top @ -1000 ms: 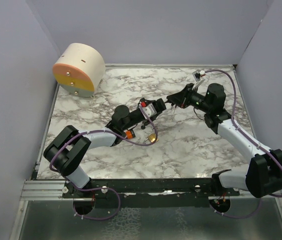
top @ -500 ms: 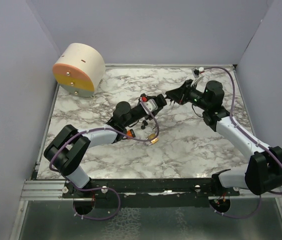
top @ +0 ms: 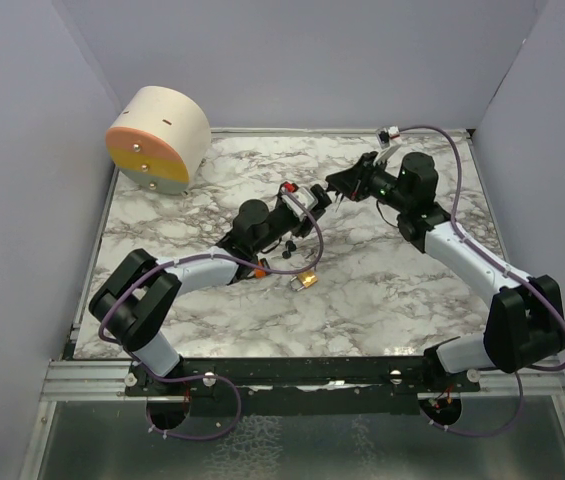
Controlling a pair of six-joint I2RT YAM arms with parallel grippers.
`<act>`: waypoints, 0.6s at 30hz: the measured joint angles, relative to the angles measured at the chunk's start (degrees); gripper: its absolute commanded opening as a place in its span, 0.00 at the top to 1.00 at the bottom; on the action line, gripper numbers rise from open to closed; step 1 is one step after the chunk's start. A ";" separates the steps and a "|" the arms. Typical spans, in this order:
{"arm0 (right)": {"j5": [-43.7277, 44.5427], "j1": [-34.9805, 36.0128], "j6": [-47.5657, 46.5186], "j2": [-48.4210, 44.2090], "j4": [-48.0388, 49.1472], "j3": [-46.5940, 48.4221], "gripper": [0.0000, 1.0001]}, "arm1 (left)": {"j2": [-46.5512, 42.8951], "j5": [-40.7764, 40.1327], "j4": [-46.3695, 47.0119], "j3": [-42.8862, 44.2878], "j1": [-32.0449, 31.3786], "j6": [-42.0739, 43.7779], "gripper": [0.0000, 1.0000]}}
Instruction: Unlock with the key
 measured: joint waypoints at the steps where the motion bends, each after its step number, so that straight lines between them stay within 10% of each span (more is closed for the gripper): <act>1: 0.11 0.04 -0.15 0.00 -0.37 0.17 0.99 | -0.07 -0.79 -0.35 0.04 0.00 -0.42 1.00; 18: 0.57 0.50 0.76 -1.05 -2.91 2.56 0.99 | -1.88 -1.07 3.76 -1.44 -0.07 -0.31 1.00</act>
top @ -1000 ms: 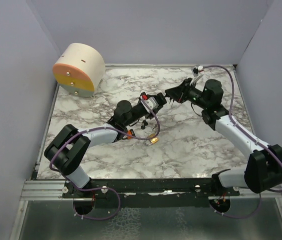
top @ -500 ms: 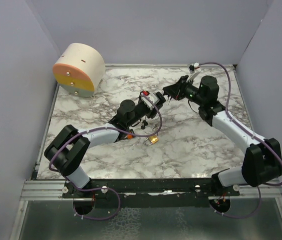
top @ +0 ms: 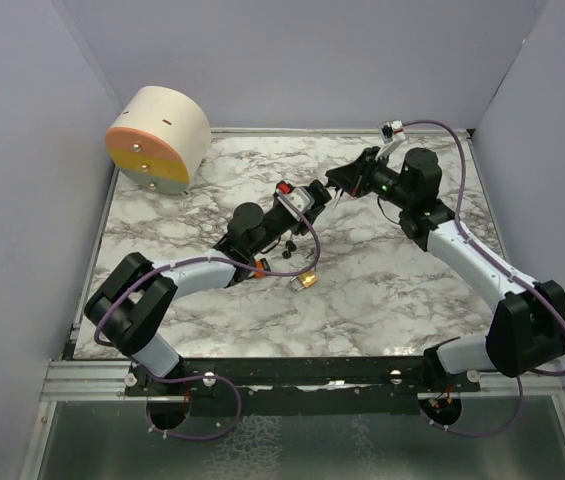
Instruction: Unlock with the key
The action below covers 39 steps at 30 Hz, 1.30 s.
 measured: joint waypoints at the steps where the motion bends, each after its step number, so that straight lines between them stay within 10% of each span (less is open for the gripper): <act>1: 0.09 0.00 0.28 -0.13 -0.09 0.04 0.99 | -0.02 -0.42 0.20 -0.02 -0.17 0.04 1.00; 39: 1.99 -0.11 0.42 -1.90 0.35 -2.60 0.99 | 0.61 -0.66 -7.54 3.56 -1.38 -5.86 1.00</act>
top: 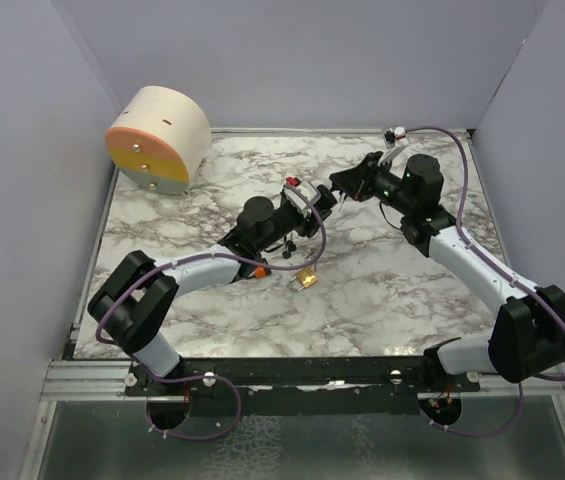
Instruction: Unlock with the key
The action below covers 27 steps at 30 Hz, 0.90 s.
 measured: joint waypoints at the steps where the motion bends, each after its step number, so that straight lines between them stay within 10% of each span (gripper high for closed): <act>1: -0.13 -0.02 -0.59 0.00 0.52 -0.48 0.99 | 0.33 0.33 -0.76 0.46 0.02 -0.26 1.00; 27: -0.66 0.11 -2.43 -1.53 0.42 -2.89 0.99 | 3.41 5.62 6.29 -1.77 0.61 -1.66 1.00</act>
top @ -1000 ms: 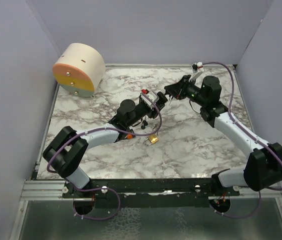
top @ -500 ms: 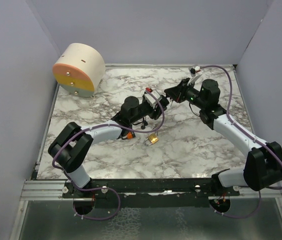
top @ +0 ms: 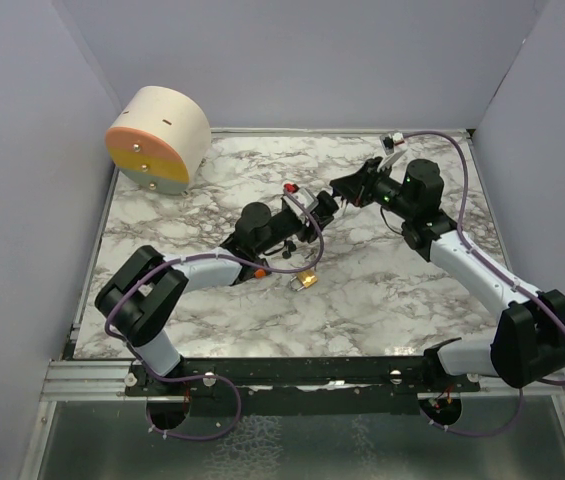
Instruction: Unlock with the key
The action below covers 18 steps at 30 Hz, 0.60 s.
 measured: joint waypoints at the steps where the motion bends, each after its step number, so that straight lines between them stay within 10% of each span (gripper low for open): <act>1: -0.02 0.00 0.04 0.00 -0.15 0.20 0.99 | -0.11 -0.02 0.57 -0.33 0.00 -0.15 1.00; 18: -0.87 0.15 0.44 2.14 0.72 0.98 0.99 | -1.51 0.26 3.32 -2.69 0.37 -0.68 1.00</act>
